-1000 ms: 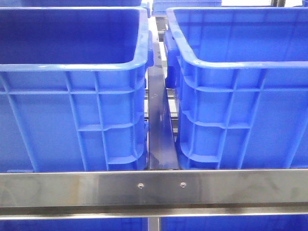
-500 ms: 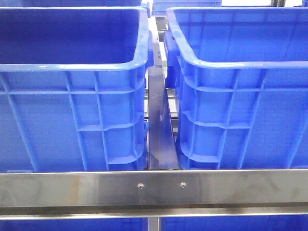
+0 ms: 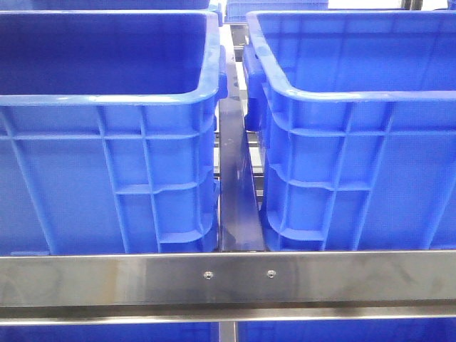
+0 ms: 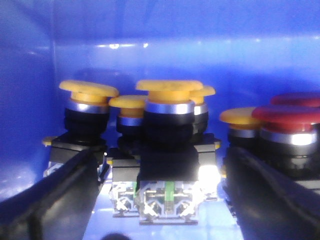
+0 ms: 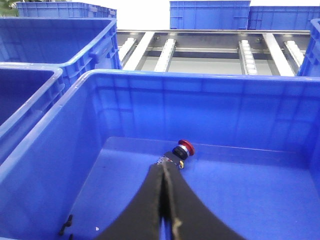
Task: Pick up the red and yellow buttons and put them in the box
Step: 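Move the left gripper down toward a yellow push button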
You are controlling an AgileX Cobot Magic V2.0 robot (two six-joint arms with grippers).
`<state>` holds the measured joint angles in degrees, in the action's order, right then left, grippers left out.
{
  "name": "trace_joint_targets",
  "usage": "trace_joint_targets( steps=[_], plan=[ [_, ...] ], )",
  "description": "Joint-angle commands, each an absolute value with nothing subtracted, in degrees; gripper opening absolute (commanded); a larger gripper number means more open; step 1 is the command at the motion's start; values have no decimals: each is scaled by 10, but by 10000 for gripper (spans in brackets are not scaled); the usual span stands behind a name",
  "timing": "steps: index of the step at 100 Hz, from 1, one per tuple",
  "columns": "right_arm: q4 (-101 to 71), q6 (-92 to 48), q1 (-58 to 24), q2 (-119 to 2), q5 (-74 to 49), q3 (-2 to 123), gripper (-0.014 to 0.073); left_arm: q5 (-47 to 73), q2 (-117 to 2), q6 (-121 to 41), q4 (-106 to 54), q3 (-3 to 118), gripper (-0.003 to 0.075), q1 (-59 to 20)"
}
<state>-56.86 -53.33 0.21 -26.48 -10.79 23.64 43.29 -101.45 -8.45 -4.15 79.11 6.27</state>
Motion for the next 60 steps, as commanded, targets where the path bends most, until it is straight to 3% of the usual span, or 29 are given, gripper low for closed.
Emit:
trace_joint_targets(
  steps=[1, 49, 60],
  plan=[
    [-574, -539, 7, -265, -79, 252, -68, 409, -1000, -86, -43, 808, 492, 63],
    [-575, -539, 7, -265, -79, 252, -68, 409, -1023, -86, -47, 808, 490, 63],
    [-575, -539, 7, -265, -79, 252, -68, 409, -1023, -86, -47, 808, 412, 63]
  ],
)
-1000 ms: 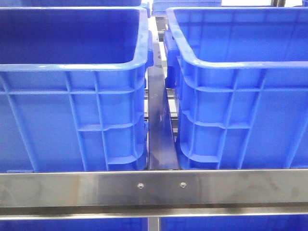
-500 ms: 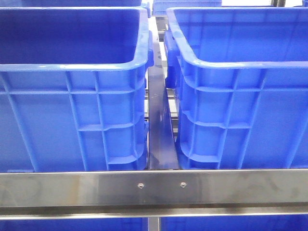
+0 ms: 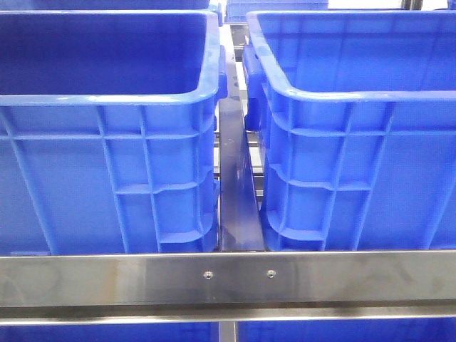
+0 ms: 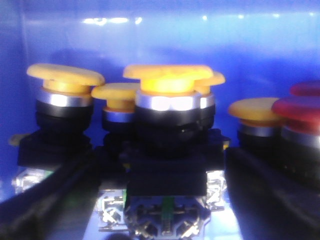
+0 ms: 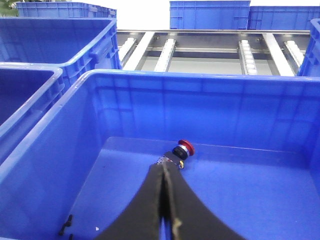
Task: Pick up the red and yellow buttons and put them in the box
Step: 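Move the left gripper down toward a yellow push button, then close the left gripper on the yellow button and lift it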
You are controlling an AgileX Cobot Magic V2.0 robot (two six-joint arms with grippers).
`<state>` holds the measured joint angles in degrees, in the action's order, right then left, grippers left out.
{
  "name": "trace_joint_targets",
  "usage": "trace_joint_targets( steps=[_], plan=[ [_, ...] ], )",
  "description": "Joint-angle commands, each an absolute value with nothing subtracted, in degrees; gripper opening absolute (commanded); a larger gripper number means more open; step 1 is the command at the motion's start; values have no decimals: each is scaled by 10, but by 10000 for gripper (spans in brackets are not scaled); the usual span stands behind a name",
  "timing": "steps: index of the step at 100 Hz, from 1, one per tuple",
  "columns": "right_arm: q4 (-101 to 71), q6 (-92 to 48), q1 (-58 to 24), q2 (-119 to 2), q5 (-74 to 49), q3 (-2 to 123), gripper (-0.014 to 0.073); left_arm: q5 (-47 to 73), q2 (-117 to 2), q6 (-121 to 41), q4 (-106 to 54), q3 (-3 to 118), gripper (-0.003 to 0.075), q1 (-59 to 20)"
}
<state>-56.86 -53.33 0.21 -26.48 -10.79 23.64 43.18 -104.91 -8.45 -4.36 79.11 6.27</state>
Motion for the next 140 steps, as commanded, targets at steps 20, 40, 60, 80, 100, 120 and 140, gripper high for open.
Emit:
trace_joint_targets(
  steps=[20, 40, 60, 80, 100, 120, 140],
  plan=[
    [-575, -539, 7, -265, -79, 252, -68, 405, -1023, -86, -47, 808, 155, 63],
    [-575, -539, 7, -265, -79, 252, -68, 411, -1006, -86, -47, 808, -18, 63],
    [-575, -539, 7, -265, -79, 252, -68, 444, -951, -87, -63, 808, -19, 63],
    [-575, -539, 7, -265, -79, 252, -68, 453, -886, -100, -91, 773, -19, 63],
    [-575, -539, 7, -265, -79, 252, -68, 434, -799, -101, -108, 689, -19, 63],
    [-575, -539, 7, -265, -79, 252, -68, 433, -692, -136, -151, 631, -19, 63],
    [-575, -539, 7, -265, -79, 252, -68, 503, -596, -191, -205, 624, -19, 63]
  ],
)
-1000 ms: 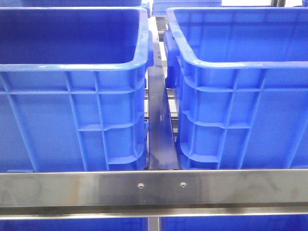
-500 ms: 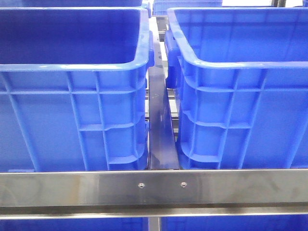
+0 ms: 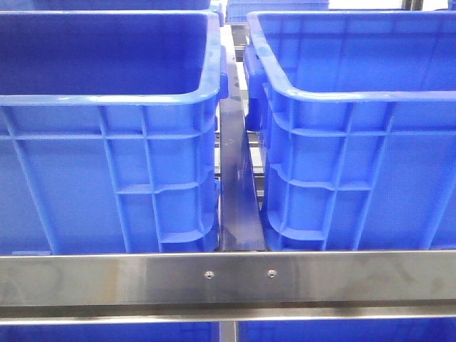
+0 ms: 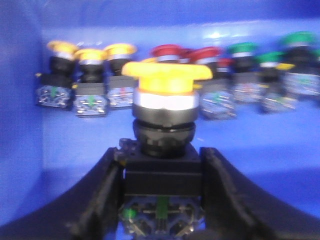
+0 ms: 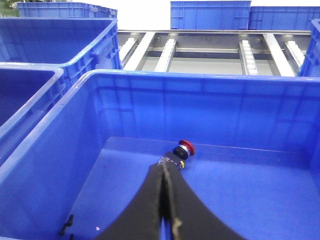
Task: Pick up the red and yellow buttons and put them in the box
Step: 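Close the left gripper on the yellow button and lift it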
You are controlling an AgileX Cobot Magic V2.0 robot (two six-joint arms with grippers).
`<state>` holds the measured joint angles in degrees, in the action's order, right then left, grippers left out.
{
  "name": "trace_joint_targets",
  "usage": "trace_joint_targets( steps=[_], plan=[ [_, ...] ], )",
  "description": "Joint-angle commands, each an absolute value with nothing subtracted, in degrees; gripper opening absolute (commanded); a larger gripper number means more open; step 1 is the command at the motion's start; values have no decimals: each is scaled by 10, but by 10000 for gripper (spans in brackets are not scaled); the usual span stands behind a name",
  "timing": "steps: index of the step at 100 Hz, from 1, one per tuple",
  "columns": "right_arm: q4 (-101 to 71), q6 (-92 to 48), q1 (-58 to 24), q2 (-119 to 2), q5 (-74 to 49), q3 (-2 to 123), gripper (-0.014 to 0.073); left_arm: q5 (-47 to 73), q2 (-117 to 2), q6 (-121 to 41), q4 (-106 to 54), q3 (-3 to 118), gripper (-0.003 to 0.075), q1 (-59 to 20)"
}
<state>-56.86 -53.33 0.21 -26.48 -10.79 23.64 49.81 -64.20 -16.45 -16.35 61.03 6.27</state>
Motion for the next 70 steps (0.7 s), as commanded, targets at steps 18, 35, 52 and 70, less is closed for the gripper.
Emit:
trace_joint_targets(
  steps=[18, 35, 52, 70],
  plan=[
    [-575, -539, 7, -265, -79, 252, -68, 575, -549, -289, -318, 624, -19, 63],
    [-575, -539, 7, -265, -79, 252, -68, 649, -542, -406, -460, 624, -19, 56],
    [-574, -539, 7, -265, -78, 252, -68, 687, -542, -450, -497, 624, -19, 5],
    [-574, -539, 7, -265, -78, 252, -68, 712, -548, -476, -497, 624, -19, -76]
  ],
)
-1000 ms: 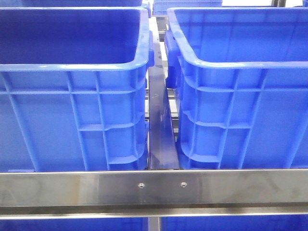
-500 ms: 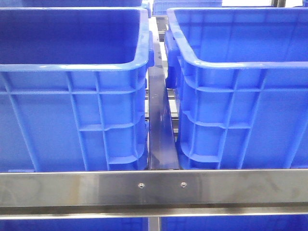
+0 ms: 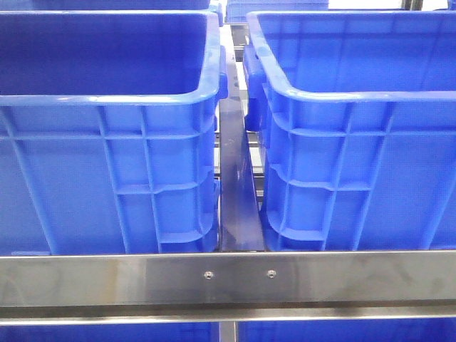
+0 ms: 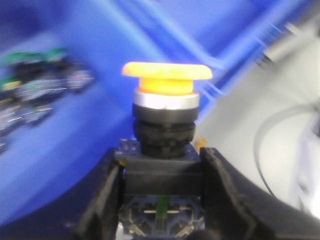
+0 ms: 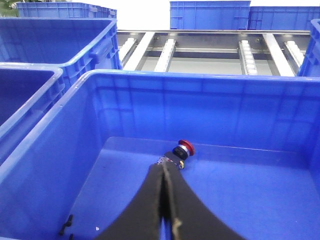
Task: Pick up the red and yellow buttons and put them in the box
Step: 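Close the left gripper on the yellow button and lift it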
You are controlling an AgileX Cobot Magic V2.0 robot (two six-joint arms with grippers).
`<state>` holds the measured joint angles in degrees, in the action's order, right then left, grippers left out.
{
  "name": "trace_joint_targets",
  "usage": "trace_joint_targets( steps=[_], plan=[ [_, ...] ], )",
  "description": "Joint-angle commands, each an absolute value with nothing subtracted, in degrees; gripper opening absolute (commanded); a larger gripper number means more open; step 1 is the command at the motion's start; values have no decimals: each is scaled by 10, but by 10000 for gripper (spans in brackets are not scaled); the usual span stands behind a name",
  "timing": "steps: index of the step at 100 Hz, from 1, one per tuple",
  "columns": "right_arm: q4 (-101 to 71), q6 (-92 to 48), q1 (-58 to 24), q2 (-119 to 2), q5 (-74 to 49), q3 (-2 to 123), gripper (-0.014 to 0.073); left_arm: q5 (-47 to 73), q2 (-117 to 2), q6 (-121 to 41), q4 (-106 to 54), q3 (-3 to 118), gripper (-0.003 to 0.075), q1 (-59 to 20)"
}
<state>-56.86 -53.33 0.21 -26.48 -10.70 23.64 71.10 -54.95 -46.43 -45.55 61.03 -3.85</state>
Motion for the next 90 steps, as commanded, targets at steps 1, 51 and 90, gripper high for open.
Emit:
trace_joint_targets(
  steps=[1, 51, 90],
  plan=[
    [-574, -539, 7, -265, -78, 252, -68, 712, -548, -476, -497, 624, -19, -79],
    [-576, -539, 7, -265, -80, 252, -68, 695, -591, -476, -497, 624, -19, -164],
    [-578, -539, 7, -265, -83, 252, -67, 695, -591, -476, -498, 624, -19, -164]
  ],
)
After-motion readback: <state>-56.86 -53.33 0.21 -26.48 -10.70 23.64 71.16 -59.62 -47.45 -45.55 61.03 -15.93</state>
